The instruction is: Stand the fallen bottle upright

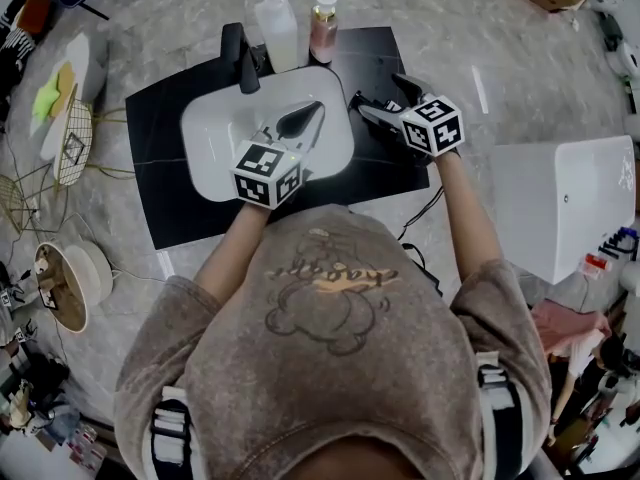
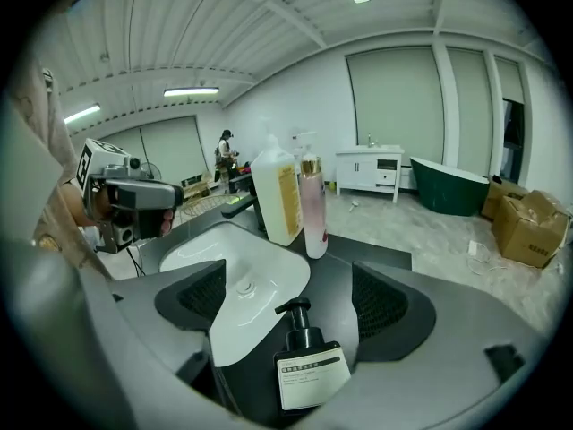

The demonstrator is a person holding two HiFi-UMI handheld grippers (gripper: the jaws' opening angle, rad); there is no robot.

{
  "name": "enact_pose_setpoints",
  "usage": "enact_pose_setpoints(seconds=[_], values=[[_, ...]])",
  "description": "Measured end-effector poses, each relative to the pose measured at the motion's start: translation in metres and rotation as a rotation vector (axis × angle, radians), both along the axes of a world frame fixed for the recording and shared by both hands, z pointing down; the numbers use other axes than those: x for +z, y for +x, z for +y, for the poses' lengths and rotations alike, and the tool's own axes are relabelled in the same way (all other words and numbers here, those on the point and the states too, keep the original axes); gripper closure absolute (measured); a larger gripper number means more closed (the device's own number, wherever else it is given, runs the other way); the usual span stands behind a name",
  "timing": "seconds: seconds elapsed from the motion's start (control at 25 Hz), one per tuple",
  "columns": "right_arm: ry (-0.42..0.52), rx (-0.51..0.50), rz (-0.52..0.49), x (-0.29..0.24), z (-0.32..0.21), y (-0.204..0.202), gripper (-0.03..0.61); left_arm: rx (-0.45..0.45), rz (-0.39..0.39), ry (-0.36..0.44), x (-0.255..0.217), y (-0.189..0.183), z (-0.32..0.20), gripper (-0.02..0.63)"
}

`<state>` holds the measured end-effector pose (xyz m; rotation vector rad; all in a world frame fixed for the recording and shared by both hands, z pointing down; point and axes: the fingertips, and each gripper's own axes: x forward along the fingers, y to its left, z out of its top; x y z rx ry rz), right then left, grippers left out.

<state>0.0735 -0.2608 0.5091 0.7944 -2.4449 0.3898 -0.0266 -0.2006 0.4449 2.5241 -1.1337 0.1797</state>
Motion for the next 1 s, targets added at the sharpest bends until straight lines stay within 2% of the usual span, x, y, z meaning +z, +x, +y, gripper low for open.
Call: enact_pose_setpoints(seconds=[0.4,0.6,1.0], values=[[-0.103,-0.147,0.163,0.054,-0.003,-0.014,0.173,-0.007,-0.002,-0.013,0.006,-0.002,-0.003,0.594],[-0.142,-0.187,0.202,0.072,-0.009,-0.023,0.182,-0.018,-0.002,-0.015,0.006,-0.005,-0.006,0.594],[-0.211,-0.307,0.343,0.114,-0.008,-0.026,0.233,-0.053,-0.009,-0.025,0.009,-0.018,-0.01,0.594]])
